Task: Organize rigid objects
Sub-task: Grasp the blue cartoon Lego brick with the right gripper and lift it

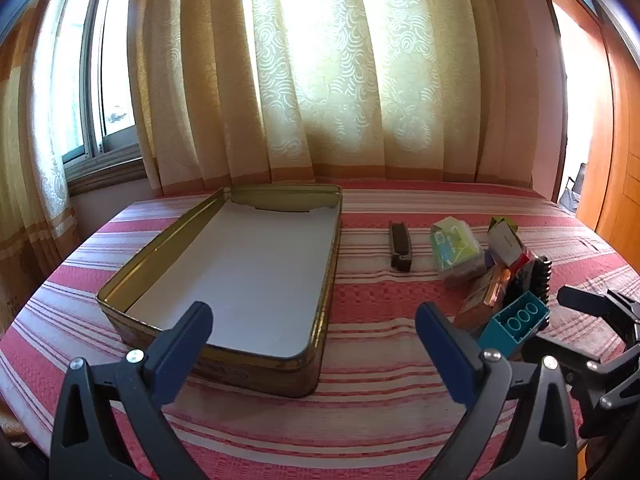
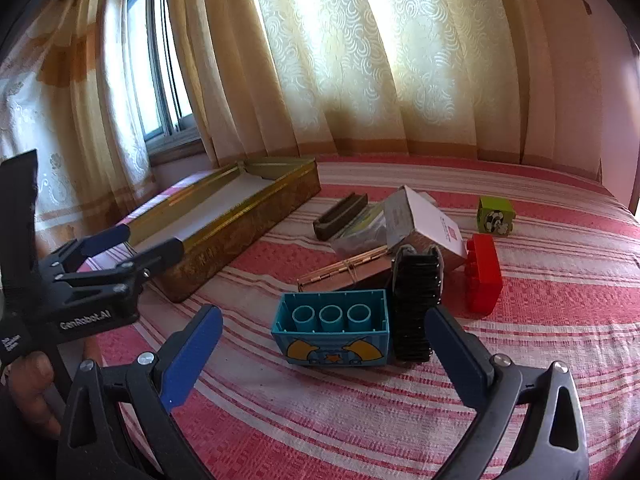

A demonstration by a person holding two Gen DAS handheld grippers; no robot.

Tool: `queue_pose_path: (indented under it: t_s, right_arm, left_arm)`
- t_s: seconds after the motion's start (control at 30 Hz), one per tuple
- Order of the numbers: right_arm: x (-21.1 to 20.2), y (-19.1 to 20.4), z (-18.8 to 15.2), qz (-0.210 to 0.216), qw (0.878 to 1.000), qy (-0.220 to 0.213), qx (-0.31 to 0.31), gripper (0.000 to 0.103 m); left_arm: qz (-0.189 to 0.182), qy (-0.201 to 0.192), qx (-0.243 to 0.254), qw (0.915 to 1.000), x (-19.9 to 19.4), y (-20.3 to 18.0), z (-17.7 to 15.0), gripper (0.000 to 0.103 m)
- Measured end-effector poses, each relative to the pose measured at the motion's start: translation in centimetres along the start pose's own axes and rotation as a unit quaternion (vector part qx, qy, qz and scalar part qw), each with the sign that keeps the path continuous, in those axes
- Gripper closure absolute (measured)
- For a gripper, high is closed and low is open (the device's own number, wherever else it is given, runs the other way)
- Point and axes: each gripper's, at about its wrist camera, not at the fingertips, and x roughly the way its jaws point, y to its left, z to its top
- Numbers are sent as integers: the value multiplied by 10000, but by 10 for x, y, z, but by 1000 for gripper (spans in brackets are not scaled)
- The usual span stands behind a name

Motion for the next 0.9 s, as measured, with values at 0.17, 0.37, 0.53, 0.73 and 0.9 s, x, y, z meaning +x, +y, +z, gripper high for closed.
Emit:
queue_pose_path:
  t_s: [0.17,0.37,0.53,0.73,0.9]
  right_arm:
    - [7,3,0,-67,9998,173,-30,4]
    - [19,3,2,-78,9988,478,-79,13]
    - [24,8,-1,-95,9980,582,-230,35]
    - [25,9,-1,67,9977,634,-241,36]
    - [3,0,1,290,9996,-32,60,36]
  left_arm:
    - [-21,14,-5,10000,1,-1,-1,0]
    - [-53,32,6,10000,1,-3,-1,0]
    - [-49,42,39,10000,1,-5,-1,0]
    - [-79,77,85,9999,3,-10,-1,0]
    - [-248,71,182,9995,4,-19,5,0]
